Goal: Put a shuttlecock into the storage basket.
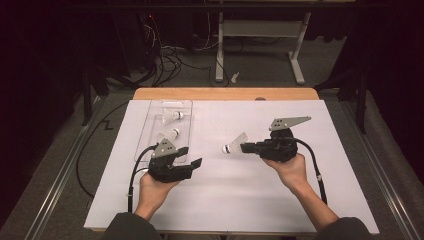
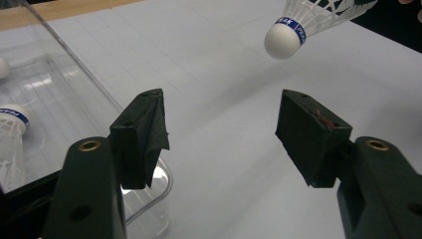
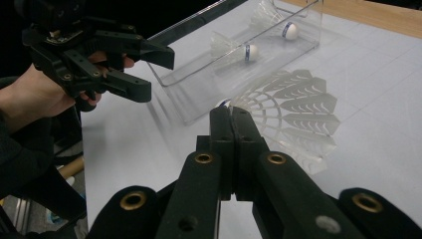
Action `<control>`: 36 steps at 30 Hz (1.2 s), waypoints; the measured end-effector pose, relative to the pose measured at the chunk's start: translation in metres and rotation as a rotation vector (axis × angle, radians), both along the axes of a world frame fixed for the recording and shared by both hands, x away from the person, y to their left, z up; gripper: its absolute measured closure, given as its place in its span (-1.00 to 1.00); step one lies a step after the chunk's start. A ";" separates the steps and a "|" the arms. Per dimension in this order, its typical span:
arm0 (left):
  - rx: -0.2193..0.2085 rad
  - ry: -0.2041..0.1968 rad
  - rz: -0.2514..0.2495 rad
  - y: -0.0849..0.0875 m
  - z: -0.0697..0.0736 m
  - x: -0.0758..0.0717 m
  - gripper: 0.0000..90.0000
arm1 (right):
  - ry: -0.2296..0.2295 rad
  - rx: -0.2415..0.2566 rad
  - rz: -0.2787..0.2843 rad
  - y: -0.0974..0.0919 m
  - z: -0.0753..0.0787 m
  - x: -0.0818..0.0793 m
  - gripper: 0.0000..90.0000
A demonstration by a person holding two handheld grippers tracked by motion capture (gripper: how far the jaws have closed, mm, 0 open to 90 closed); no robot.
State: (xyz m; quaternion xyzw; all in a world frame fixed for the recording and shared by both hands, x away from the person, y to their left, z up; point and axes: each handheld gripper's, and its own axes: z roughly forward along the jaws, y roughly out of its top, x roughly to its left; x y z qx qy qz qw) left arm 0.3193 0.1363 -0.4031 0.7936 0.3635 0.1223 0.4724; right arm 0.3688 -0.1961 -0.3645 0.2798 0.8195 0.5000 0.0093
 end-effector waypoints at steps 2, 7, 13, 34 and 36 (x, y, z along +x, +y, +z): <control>-0.001 0.000 -0.006 -0.002 0.001 0.001 -0.18 | -0.002 0.002 0.005 0.001 0.001 0.000 1.00; 0.003 -0.001 -0.018 -0.006 0.002 0.003 -0.18 | -0.005 0.005 0.014 0.004 0.003 -0.001 1.00; 0.010 0.000 -0.037 -0.013 0.002 0.006 -0.18 | -0.006 0.005 0.024 0.008 0.005 -0.002 1.00; 0.021 0.016 -0.087 -0.031 0.001 0.012 -0.19 | -0.005 0.006 0.071 0.023 0.008 -0.004 1.00; 0.020 0.015 -0.095 -0.034 0.001 0.012 -0.19 | -0.005 0.004 0.078 0.025 0.008 -0.004 1.00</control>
